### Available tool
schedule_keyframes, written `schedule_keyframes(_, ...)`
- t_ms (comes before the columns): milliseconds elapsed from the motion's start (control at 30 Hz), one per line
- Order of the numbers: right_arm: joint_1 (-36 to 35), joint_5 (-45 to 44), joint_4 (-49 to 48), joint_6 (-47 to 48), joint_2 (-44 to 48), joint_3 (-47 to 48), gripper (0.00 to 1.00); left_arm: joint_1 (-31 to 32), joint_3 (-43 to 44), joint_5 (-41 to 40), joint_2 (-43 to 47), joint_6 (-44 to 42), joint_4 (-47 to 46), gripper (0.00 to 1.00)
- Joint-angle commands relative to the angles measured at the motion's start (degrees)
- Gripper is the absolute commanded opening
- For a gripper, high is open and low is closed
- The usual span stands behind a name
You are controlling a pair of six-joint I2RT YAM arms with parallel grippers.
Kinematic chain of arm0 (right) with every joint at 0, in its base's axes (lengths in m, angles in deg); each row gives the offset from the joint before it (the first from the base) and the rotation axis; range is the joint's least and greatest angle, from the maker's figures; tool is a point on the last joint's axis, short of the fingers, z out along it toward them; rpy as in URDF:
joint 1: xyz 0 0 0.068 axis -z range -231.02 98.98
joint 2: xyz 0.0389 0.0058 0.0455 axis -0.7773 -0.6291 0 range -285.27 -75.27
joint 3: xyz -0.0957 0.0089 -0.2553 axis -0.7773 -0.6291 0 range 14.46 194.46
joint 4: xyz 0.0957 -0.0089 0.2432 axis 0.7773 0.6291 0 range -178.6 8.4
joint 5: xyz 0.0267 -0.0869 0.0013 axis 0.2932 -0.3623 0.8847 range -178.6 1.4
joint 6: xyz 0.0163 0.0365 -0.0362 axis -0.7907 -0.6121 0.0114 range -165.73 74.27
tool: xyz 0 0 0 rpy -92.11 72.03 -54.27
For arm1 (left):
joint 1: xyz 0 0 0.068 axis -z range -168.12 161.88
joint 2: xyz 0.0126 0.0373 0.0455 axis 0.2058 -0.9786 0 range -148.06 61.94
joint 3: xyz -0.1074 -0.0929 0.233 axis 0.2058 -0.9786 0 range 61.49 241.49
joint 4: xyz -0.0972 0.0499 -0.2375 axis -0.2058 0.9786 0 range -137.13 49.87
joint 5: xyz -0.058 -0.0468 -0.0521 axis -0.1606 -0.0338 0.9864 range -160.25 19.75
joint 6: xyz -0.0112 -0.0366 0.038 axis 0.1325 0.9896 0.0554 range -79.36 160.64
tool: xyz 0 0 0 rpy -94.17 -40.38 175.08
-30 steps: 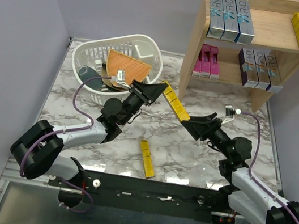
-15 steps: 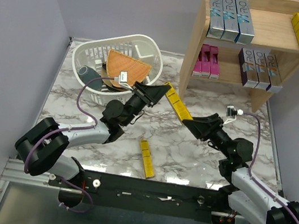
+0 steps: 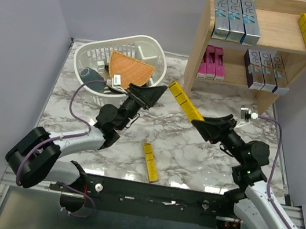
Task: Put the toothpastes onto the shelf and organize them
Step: Pick up the toothpaste from the center of the board, then place the toothpaste on the shelf.
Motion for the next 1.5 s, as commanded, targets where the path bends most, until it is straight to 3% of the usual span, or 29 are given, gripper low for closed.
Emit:
schedule_keyframes(0,-0.24,-7.18,19.43,12.73,5.55,8.95,0.35,-1.88,1.63,-2.87,12.27,-10.74,20.91,0.99)
schedule_keyframes(267,-0.33,-17.71,35.11,25.40,6.00,23.62,0.34,-2.15,15.07,-22.09,24.53,-32.37,67.03,0.99)
schedule_keyframes(367,-0.24,-22.11,38.45,28.74,4.33,30.12,0.34,-2.06,21.84,-25.64,24.97,-35.81,79.35,0.99)
schedule_keyframes(567,-0.24,-33.43,44.16,34.36,-1.02,42.70,0.34,-2.15,33.71,-25.55,22.60,-45.91,93.01,0.99)
schedule_keyframes(767,-0.24,-42.84,49.18,42.43,-9.28,58.35,0.34,-2.23,32.51,-29.42,22.07,-55.57,87.17,0.99)
schedule_keyframes(967,1.86,-51.65,52.69,56.23,-21.76,73.62,0.34,-6.62,25.56,-23.62,21.19,-54.36,83.81,0.99)
schedule_keyframes(1233,19.51,-35.68,61.74,59.76,-36.00,87.45,0.34,-6.89,22.65,-25.64,22.86,-56.82,81.43,0.99)
schedule_keyframes(1467,27.35,-24.69,67.63,62.50,-47.95,97.46,0.35,-7.50,22.12,-25.38,22.51,-57.43,80.64,0.99)
